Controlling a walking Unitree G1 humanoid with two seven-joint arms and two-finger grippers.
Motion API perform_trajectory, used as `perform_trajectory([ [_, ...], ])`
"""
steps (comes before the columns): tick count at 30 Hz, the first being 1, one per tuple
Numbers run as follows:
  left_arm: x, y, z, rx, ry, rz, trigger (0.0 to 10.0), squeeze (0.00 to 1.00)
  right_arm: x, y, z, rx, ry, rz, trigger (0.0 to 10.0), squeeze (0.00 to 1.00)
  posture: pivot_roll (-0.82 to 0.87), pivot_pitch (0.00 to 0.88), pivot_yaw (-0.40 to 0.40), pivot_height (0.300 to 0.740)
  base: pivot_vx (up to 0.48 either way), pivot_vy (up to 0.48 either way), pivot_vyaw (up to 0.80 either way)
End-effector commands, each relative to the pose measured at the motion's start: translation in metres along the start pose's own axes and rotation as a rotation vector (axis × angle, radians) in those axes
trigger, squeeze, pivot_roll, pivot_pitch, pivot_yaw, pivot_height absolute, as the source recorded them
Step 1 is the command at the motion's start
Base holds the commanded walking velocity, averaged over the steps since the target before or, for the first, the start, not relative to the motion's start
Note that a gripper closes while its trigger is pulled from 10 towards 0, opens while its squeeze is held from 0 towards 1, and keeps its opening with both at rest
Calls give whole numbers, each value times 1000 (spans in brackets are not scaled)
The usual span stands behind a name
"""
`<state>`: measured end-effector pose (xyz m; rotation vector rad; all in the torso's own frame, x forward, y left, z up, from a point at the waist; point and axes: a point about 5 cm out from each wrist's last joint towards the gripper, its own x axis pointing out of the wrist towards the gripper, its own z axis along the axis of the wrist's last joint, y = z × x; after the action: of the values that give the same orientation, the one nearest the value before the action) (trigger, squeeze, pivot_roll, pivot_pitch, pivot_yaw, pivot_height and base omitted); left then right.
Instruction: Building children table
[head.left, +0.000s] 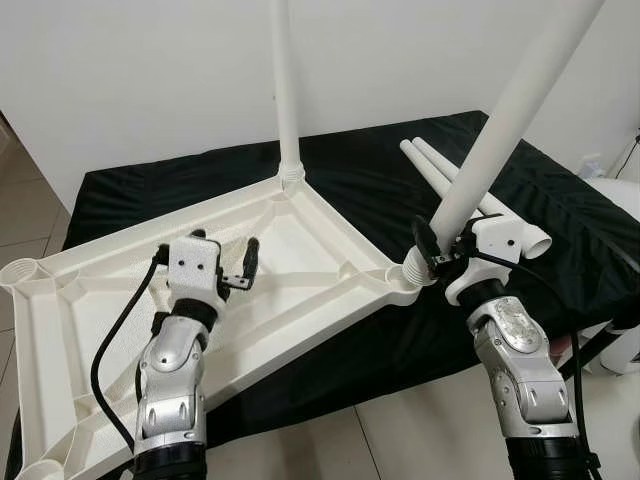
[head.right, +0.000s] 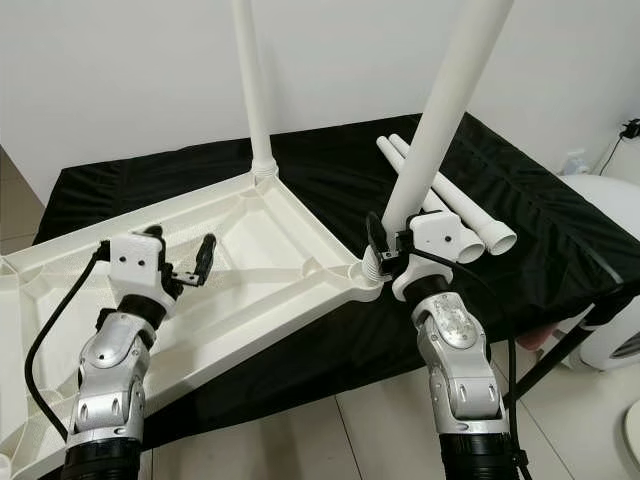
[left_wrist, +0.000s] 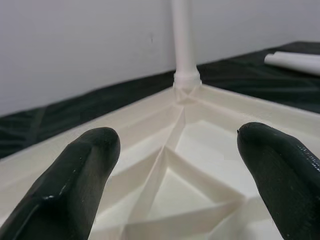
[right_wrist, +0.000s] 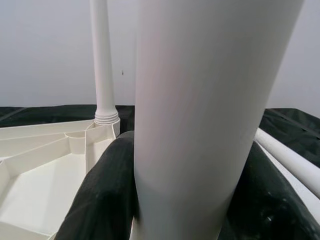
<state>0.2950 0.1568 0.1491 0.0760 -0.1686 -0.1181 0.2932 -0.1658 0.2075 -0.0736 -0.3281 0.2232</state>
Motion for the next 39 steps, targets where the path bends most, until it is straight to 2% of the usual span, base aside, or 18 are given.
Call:
perform_trajectory([
  [1, -23, -6, -33, -66, 143, 218, 10000, 0, 0, 1, 0, 0, -15, 0, 10000, 0, -92, 9, 54, 740, 0, 0, 0],
  [6, -20, -8, -35, -69, 159, 189, 10000, 0, -1, 2, -5, 10, -1, -5, 10000, 0, -92, 9, 54, 740, 0, 0, 0],
  [11, -9, -8, -35, -87, 173, 123, 10000, 0, -3, 0, -13, 27, 18, -18, 10000, 0, -88, 7, 49, 740, 0, 0, 0],
  [14, -5, -6, -30, -126, 186, 79, 10000, 0, -6, 3, -17, 31, 24, -19, 10000, 0, -90, 6, 55, 740, 0, 0, 0],
  [21, -9, -7, -23, -102, 158, 67, 10000, 0, -10, 14, -20, 55, 26, -10, 10000, 0, -98, 0, 65, 740, 0, 0, 0],
  [30, -8, -8, -18, -112, 141, 79, 10000, 0, -14, 17, -23, 63, 33, -12, 10000, 0, -96, 0, 69, 740, 0, 0, 0],
  [39, -7, -3, -10, -70, 112, 109, 10000, 0, -23, 24, -25, 74, 49, -1, 10000, 0, -96, 0, 71, 740, 0, 0, 0],
])
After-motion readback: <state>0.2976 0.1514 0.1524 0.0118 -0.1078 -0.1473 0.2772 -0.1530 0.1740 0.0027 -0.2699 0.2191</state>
